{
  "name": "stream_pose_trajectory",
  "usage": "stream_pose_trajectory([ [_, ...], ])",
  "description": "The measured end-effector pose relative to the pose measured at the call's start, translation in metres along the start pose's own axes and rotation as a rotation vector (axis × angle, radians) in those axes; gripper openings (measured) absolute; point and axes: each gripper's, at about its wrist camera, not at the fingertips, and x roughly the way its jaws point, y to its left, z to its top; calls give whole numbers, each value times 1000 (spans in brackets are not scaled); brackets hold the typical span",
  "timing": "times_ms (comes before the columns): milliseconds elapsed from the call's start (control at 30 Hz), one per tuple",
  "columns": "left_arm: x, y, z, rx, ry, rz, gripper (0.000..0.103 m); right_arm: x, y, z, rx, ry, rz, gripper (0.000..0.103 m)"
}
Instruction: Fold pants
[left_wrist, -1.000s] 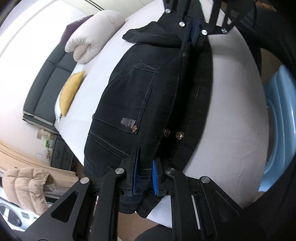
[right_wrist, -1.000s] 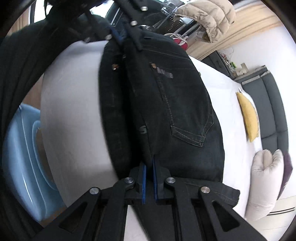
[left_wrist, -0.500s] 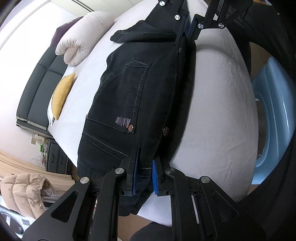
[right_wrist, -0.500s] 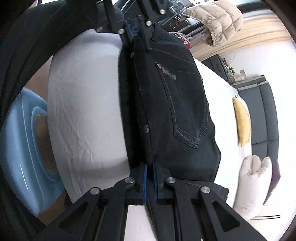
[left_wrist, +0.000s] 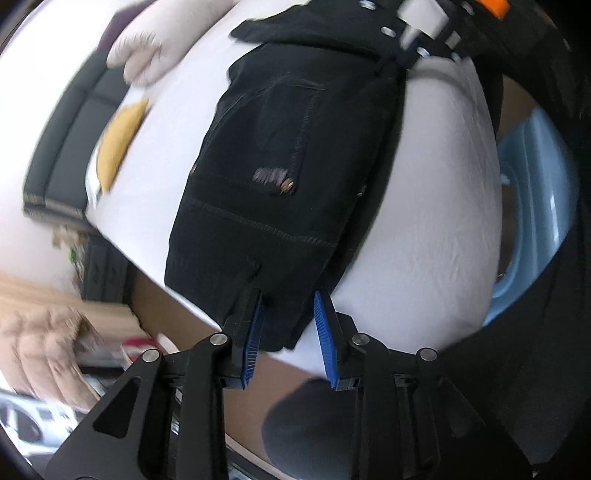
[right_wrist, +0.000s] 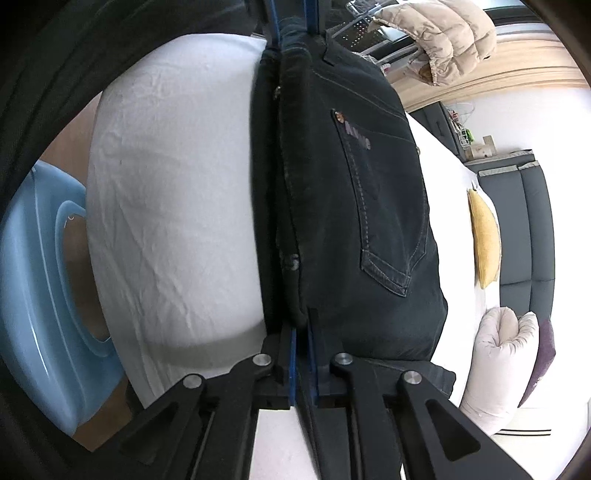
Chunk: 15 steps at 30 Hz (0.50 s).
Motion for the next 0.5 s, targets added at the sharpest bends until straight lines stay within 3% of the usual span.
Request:
stream_pose_trajectory([
  [200,-15,29,43,-260,-137,-65,27,0,4,2,15,-2,-12,9],
  [367,12,35,93,-453,-203,-174,27,0,6,2,38,-6,-27,10],
  [433,35,36,105,-537,-176,-223,27,0,7,0,54,-14,-38,10],
  [500,62,32,106,-620,-93,-263,27,0,8,-1,69,-22,-48,10],
])
